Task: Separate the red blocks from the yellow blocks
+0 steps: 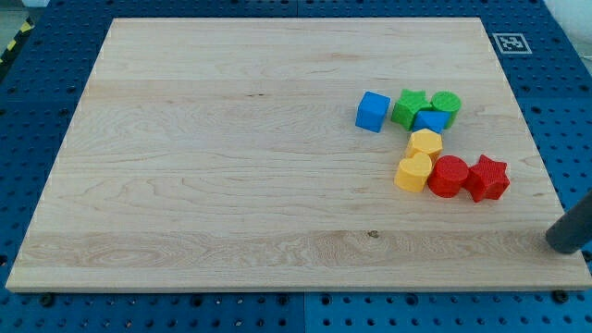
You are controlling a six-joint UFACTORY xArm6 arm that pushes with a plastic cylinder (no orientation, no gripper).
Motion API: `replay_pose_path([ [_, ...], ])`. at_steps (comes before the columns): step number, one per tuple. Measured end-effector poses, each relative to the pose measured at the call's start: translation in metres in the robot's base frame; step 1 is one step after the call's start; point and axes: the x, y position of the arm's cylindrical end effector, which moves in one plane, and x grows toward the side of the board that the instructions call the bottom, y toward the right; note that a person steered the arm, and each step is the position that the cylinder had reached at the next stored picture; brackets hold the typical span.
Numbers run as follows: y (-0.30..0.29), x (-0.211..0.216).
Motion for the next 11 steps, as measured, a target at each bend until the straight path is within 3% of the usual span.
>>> replay_pose_path([
  [2,0.010,-0.065],
  [3,0.003,-0.076],
  [7,-0.085,-0.078],
  [11,-0.101,-0.059],
])
